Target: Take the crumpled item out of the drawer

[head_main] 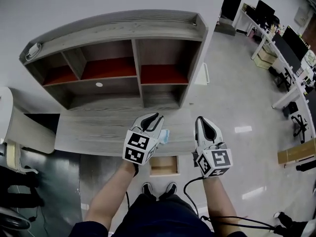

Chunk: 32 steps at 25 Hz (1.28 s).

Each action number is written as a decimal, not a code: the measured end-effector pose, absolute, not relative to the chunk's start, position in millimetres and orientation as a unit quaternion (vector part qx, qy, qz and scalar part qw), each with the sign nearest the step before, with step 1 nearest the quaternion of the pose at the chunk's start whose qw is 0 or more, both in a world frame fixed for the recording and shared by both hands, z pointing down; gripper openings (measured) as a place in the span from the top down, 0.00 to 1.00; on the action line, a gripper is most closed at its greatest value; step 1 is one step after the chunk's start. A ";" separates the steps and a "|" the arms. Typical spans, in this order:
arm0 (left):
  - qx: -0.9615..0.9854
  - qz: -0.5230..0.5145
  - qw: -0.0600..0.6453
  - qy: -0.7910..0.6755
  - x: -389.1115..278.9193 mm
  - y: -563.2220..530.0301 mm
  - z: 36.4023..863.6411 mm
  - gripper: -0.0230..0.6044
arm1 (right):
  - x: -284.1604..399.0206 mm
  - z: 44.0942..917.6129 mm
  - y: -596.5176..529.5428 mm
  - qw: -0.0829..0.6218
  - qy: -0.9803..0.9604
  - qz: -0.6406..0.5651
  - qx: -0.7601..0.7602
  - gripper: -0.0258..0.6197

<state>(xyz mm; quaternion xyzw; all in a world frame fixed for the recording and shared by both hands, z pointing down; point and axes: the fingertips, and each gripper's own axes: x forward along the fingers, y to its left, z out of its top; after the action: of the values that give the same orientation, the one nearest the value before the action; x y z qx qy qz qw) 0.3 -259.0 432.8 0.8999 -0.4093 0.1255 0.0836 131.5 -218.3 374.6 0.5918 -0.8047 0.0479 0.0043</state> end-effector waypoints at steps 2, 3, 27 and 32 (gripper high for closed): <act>0.897 0.101 0.079 -0.423 -6.7 -257.3 411.0 0.86 | 127.4 366.4 -218.9 0.002 -0.808 0.038 0.588 0.95; 0.895 0.091 0.077 -0.431 -10.5 -256.6 402.6 0.86 | 125.5 364.0 -218.9 0.001 -0.809 0.035 0.587 0.95; 0.853 -0.036 0.026 -0.520 -84.4 -244.6 288.0 0.86 | 116.3 275.2 -211.4 -0.064 -0.804 -0.034 0.591 0.95; 0.847 -0.049 0.008 -0.529 -93.3 -243.9 272.6 0.86 | 112.9 264.7 -212.4 -0.061 -0.805 -0.054 0.587 0.95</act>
<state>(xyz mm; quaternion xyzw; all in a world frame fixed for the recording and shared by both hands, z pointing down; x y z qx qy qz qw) -93.3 -243.9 272.6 0.8472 -0.5290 -0.0491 0.0077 112.9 -212.4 264.7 0.5874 -0.8052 -0.0535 -0.0607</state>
